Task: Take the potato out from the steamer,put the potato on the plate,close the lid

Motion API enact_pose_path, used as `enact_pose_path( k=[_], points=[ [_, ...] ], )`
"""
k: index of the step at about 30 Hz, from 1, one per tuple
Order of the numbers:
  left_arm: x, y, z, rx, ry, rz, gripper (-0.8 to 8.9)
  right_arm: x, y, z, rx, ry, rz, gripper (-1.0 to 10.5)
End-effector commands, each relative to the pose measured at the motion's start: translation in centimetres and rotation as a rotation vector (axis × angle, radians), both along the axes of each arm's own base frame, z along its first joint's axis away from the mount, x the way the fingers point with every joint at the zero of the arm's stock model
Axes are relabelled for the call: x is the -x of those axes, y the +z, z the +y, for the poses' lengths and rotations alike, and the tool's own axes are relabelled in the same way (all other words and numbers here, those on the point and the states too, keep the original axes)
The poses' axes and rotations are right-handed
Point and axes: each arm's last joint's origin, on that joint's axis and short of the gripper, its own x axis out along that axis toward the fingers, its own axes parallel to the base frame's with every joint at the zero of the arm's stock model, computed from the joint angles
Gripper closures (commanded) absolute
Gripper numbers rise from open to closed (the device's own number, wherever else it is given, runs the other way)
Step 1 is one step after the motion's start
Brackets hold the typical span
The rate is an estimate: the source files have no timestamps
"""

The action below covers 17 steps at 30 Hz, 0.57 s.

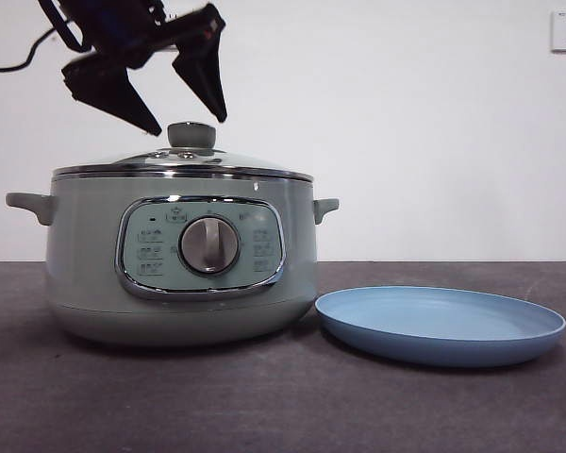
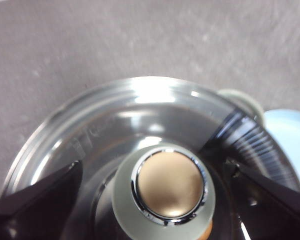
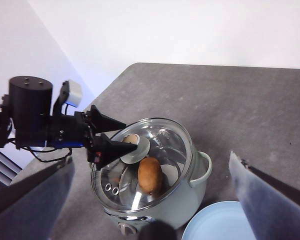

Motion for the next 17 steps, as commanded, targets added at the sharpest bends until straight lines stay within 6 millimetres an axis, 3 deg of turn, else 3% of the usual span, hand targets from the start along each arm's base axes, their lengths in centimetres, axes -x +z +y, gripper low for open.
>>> enact_pose_path(
  k=[1,8,10,15,17],
  points=[
    [-0.3,-0.6,-0.3,-0.022,-0.013,0.010,3.42,0.1,0.2,0.0,0.003,-0.001,-0.011,2.9],
    [-0.6,-2.1,-0.6,-0.055,-0.020,0.081,3.62,0.1,0.2,0.0,0.003,-0.001,-0.011,2.9],
    [-0.5,-2.1,-0.8,-0.056,-0.026,0.082,4.63,0.1,0.2,0.0,0.003,-0.001,-0.011,2.9],
    [-0.4,-2.0,-1.1,-0.054,-0.035,0.079,8.24,0.1,0.2,0.0,0.003,-0.001,-0.012,2.9],
    [-0.5,-2.0,-1.1,-0.050,-0.035,0.069,8.22,0.1,0.2,0.0,0.003,-0.001,-0.012,2.9]
  ],
)
